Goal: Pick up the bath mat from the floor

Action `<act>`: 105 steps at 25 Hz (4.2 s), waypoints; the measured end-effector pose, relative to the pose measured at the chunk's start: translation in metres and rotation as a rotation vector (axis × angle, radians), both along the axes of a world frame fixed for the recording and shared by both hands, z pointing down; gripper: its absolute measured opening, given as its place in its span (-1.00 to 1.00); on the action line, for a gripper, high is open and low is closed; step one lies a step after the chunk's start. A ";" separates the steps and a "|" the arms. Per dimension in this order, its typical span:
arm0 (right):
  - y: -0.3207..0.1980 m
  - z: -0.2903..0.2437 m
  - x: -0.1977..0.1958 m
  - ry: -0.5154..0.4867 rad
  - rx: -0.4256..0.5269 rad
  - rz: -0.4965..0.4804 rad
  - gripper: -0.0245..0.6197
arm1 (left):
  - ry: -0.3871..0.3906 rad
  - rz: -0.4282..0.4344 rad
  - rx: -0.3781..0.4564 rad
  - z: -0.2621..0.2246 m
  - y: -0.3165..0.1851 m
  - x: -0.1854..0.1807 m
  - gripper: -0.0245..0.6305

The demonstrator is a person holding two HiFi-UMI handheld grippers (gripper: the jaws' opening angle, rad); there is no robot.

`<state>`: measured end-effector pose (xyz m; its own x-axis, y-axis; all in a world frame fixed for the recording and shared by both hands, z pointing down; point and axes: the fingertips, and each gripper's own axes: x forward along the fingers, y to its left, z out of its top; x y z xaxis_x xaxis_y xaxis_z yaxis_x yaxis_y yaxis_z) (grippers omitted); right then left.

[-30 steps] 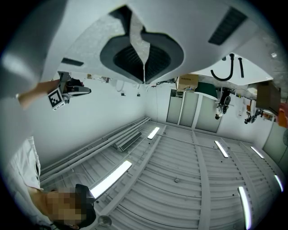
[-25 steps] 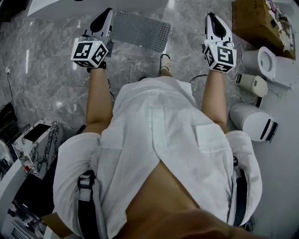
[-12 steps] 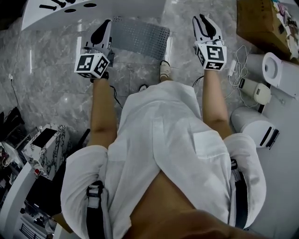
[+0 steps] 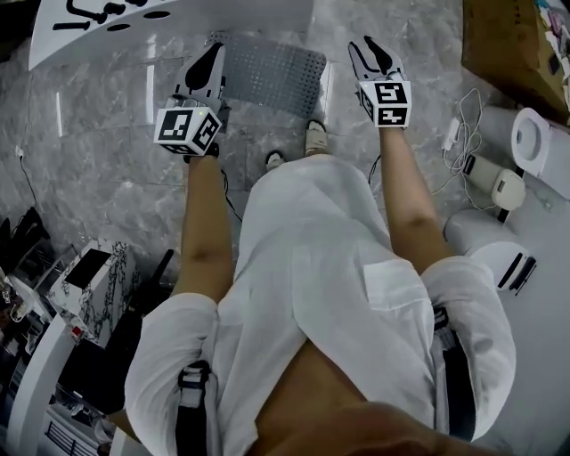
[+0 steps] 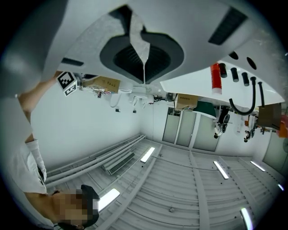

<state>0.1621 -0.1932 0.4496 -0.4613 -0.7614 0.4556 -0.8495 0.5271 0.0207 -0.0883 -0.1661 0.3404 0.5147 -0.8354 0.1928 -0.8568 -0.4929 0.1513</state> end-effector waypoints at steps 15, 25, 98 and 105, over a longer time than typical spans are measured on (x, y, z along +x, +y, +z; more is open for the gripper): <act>-0.001 0.339 -0.019 0.012 -0.358 0.134 -0.27 | 0.046 0.026 -0.121 0.244 -0.027 0.007 -0.87; 0.019 0.536 -0.032 -0.014 -0.611 0.233 -0.09 | 0.061 0.087 -0.135 0.371 -0.042 0.016 -0.87; 0.054 0.277 -0.152 0.106 -0.855 -0.039 -0.73 | 0.079 -0.033 -0.242 0.159 -0.011 -0.040 -0.87; 0.057 0.217 -0.155 0.101 -0.844 -0.051 -0.74 | 0.066 -0.045 -0.236 0.118 -0.001 -0.047 -0.87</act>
<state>0.0076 -0.1360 0.6664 -0.4127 -0.1279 0.9018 -0.8396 0.4374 -0.3222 -0.1349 -0.1674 0.4582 0.4962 -0.7933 0.3527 -0.8614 -0.3990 0.3144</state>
